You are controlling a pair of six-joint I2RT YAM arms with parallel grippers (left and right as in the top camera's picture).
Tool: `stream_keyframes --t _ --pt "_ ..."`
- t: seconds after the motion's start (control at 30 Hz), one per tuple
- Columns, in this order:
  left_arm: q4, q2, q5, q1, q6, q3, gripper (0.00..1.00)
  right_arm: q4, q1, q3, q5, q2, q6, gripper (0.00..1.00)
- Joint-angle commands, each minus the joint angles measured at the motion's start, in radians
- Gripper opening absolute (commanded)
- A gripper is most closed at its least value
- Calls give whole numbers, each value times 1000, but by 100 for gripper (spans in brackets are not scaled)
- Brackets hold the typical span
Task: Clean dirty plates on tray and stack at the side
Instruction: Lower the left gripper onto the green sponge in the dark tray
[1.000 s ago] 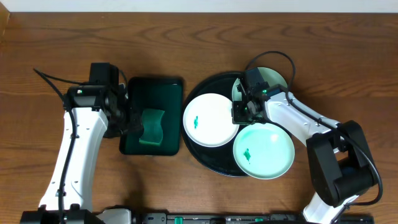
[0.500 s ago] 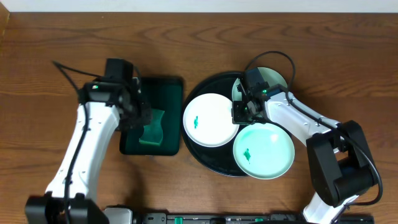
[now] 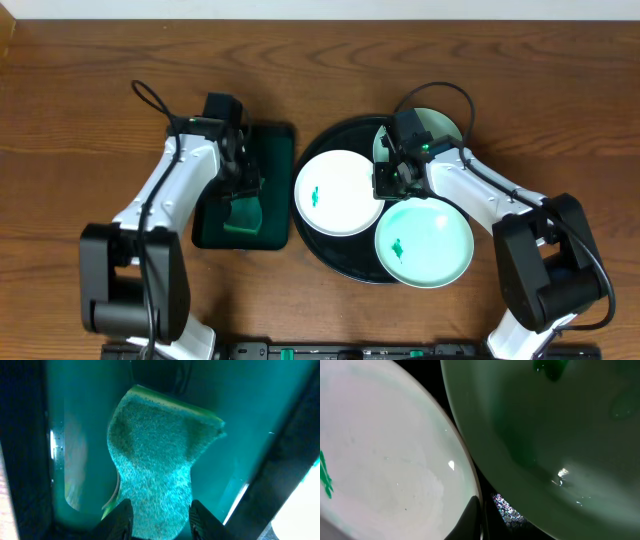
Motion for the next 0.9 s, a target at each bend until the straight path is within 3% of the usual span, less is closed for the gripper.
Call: stream_keyframes --t 0.0,0.5,0.87 --pt "1 40 -13 -2 -13 -8 38 6 11 -4 13 0 11 1" --pt "48 111 -27 -2 -13 -18 38 8 16 -4 13 0 11 1" --pt "167 111 -48 -2 -21 -141 38 9 16 -4 13 0 11 1"
